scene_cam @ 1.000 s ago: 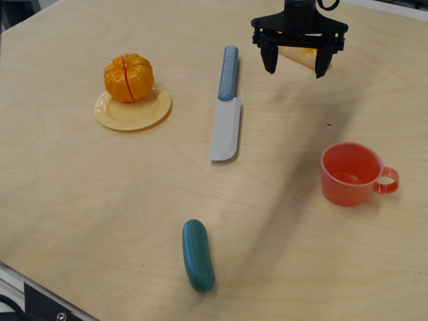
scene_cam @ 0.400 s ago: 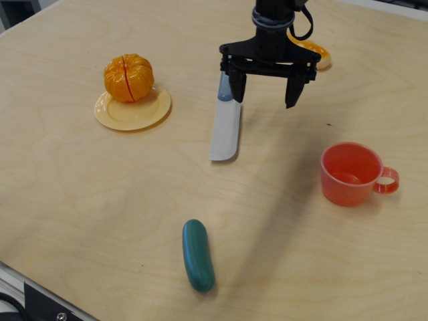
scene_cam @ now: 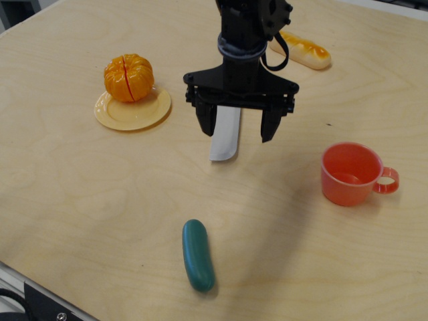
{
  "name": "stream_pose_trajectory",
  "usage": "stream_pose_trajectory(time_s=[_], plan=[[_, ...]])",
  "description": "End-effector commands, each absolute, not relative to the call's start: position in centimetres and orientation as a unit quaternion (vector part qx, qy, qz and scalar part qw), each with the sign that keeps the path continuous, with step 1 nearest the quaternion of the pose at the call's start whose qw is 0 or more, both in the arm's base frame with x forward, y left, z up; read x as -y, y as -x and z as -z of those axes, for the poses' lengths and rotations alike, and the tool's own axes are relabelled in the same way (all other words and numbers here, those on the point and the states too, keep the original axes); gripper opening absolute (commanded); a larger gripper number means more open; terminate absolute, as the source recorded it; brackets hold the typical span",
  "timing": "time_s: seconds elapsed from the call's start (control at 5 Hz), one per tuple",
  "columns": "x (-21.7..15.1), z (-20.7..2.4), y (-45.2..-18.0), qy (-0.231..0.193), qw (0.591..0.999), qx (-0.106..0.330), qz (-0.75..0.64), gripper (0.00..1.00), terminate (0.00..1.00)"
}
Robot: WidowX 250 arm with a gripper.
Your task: Put cucumber in cup
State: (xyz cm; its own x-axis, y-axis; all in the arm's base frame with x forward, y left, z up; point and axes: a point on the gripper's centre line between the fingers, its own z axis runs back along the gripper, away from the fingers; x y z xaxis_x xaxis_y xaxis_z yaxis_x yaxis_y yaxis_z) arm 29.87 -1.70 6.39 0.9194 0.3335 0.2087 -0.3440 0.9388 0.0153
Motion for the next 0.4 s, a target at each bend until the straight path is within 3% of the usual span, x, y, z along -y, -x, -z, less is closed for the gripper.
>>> stream_pose_trajectory(time_s=[0.0,0.2], plan=[[2.4,-7.4,-24.6,-0.033,0.981,0.118,-0.153,1.0,0.0],[2.7,-6.5,-22.8,-0.039,0.981,0.1,-0.163,1.0,0.0]])
